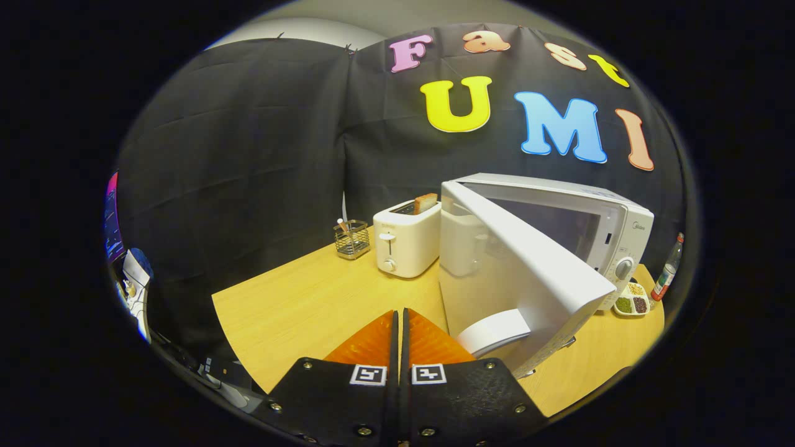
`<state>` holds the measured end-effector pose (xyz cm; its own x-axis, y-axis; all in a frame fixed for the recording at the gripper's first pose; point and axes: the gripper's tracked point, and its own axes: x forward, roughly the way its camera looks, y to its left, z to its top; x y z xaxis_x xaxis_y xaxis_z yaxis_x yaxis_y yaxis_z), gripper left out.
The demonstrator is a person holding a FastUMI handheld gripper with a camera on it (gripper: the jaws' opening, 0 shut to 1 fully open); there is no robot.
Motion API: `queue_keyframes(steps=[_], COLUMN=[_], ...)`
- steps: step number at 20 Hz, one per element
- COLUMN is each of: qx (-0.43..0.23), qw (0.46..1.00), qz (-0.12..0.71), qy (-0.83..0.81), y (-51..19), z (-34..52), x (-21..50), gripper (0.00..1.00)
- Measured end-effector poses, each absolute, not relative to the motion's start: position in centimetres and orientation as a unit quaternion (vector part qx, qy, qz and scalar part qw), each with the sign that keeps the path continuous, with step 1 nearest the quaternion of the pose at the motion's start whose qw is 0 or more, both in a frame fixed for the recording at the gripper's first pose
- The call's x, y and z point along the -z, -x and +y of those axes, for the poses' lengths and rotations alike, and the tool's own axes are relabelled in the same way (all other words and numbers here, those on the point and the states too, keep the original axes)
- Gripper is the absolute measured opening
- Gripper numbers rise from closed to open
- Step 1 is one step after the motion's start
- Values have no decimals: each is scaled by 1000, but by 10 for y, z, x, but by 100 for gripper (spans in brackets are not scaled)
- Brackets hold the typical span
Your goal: Open the microwave, put the food inside, and close the microwave door.
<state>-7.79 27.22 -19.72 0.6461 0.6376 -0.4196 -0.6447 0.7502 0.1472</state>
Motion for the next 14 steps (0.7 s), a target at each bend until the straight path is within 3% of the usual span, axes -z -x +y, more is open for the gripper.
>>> queue_keyframes(steps=[14], qx=[-252], qw=[938], qz=[237], qy=[3], y=[-11], z=[186], x=[218], gripper=[1])
